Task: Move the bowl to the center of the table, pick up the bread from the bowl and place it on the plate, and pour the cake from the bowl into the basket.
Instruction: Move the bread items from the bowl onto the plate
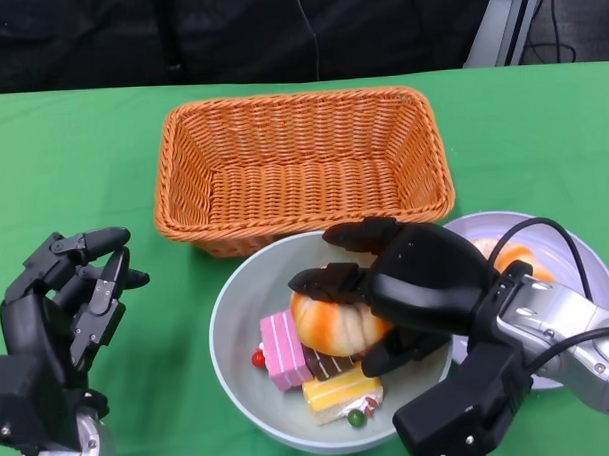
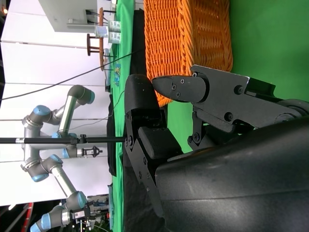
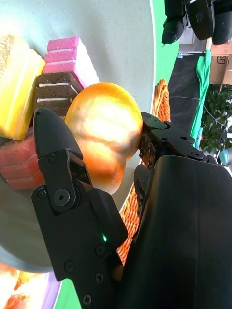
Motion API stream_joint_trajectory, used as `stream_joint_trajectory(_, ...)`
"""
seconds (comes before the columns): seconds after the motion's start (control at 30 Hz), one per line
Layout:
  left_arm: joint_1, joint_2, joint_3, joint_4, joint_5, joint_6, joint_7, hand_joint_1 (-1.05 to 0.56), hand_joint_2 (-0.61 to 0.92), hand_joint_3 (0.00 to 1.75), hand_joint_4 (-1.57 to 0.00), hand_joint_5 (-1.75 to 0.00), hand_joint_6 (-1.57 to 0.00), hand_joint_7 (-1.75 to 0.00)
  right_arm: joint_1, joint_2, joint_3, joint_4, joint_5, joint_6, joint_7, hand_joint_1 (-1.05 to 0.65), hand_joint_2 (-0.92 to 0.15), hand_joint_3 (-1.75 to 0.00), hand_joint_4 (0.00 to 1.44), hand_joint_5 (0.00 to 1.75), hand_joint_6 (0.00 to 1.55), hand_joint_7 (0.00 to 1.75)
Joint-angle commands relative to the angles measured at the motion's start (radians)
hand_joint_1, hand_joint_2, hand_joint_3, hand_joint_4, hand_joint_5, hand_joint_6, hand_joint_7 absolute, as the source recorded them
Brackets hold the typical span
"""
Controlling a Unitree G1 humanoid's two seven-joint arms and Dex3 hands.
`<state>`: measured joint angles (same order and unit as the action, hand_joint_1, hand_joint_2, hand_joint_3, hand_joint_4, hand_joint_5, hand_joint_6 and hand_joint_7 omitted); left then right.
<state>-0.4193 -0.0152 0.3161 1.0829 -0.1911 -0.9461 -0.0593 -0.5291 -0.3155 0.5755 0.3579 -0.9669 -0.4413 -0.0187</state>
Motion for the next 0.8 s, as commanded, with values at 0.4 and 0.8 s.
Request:
stream_joint_trajectory(0.4, 0.010, 0.008, 0.000, -0.010, 0.009, -0.017, 0.020, -0.24, 0.92, 0.30, -0.83, -1.23, -0.94, -0.77, -0.052, -0.003, 0.051, 0.142, -0.019, -0.139, -0.248, -0.54, -0.83, 0.00, 0.99, 0.08, 0.74, 0.04)
stream_joint_trajectory(0.8, 0.007, 0.014, -0.002, -0.002, 0.020, -0.024, 0.027, -0.23, 0.92, 0.29, -0.84, -1.23, -0.94, -0.77, -0.092, 0.003, 0.059, 0.264, 0.005, -0.280, -0.362, -0.18, -0.85, 0.00, 1.26, 0.14, 1.11, 0.09)
